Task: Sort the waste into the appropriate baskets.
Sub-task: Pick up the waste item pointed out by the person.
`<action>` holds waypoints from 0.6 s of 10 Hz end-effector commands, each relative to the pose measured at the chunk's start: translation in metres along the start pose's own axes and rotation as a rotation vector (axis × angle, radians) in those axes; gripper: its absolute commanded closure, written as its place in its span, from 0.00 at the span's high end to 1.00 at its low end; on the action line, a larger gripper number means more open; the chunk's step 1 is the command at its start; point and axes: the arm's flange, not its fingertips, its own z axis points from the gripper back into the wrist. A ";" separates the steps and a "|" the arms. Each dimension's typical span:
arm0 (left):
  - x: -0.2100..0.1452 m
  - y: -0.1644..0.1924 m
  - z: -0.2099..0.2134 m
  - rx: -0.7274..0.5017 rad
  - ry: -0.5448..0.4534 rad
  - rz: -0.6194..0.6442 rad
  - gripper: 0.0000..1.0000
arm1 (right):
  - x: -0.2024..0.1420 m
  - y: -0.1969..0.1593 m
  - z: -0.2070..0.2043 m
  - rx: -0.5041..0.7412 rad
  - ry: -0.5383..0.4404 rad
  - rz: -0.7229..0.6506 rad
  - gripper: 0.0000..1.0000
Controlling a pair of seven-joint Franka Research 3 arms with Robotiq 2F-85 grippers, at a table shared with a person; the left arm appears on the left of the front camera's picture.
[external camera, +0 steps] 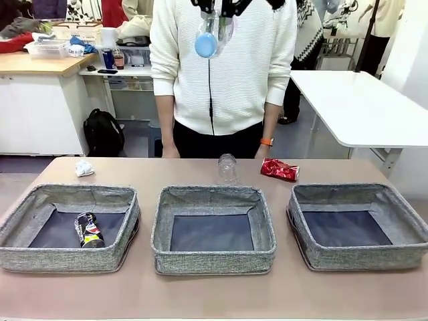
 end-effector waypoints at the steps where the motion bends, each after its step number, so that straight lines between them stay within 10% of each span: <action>1: 0.000 -0.003 -0.001 -0.021 -0.001 -0.024 1.00 | -0.001 0.000 -0.002 -0.004 0.001 0.001 0.16; 6: 0.000 -0.003 -0.001 -0.021 -0.001 -0.024 1.00 | -0.001 0.000 -0.002 -0.004 0.001 0.001 0.16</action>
